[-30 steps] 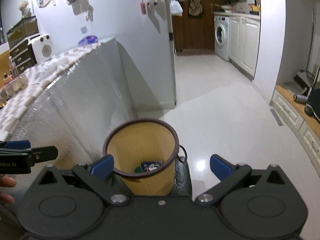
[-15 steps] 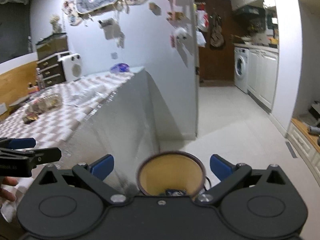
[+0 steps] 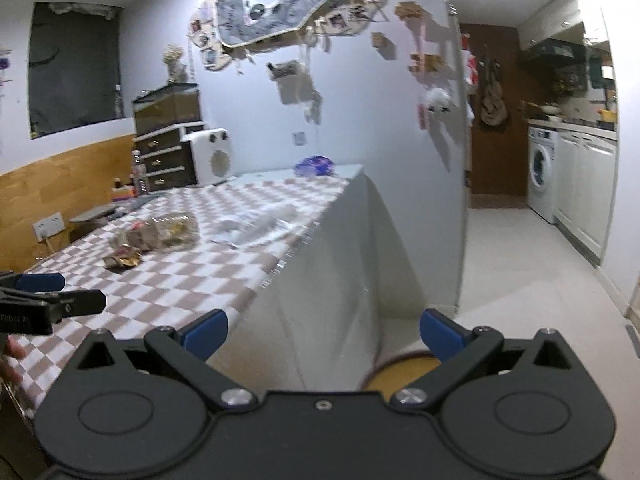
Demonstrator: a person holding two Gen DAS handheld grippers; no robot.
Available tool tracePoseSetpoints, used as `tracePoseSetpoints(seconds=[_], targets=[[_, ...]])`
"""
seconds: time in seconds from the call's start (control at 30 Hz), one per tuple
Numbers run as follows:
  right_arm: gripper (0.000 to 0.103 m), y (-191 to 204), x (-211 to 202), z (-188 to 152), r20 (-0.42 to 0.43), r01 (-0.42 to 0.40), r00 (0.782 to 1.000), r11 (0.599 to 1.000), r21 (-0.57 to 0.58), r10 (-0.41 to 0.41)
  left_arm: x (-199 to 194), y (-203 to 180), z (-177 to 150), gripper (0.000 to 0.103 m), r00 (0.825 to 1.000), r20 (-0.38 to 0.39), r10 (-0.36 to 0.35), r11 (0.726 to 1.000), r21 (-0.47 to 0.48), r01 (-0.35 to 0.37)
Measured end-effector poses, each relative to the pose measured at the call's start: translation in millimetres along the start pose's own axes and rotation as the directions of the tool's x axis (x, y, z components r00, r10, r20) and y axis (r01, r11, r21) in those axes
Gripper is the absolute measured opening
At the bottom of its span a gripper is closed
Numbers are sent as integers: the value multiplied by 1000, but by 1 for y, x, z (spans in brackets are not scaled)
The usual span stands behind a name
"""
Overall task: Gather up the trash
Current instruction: 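Move both grippers back from the wastebasket toward the table, then lower the left gripper onto the red snack box while the right gripper reaches the white cloth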
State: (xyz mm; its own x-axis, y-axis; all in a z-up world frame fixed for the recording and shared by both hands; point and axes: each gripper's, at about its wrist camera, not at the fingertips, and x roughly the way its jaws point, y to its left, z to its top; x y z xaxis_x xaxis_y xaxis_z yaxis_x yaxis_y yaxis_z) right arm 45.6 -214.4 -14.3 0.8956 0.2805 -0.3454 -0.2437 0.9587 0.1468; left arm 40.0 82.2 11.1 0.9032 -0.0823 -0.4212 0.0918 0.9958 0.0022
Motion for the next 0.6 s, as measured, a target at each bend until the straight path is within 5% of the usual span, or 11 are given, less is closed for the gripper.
tracePoseSetpoints(seconds=[0.17,0.37,0.47,0.6], targets=[[103,26,28,9,6,6,1000,1000,-10,-6,15,46,19,103,998,-4,70,997,-45,-70],[103,53,56,21,39,8,999,1000,-29,-7,54,110,30,103,992,-86,95,972,-208,-111],[103,60,73,25,47,-34,998,999,-32,36,79,141,31,103,987,-134,88,934,-333,-129],[103,67,98,32,30,-78,997,997,-4,78,116,176,34,103,978,-197,69,851,-500,-161]])
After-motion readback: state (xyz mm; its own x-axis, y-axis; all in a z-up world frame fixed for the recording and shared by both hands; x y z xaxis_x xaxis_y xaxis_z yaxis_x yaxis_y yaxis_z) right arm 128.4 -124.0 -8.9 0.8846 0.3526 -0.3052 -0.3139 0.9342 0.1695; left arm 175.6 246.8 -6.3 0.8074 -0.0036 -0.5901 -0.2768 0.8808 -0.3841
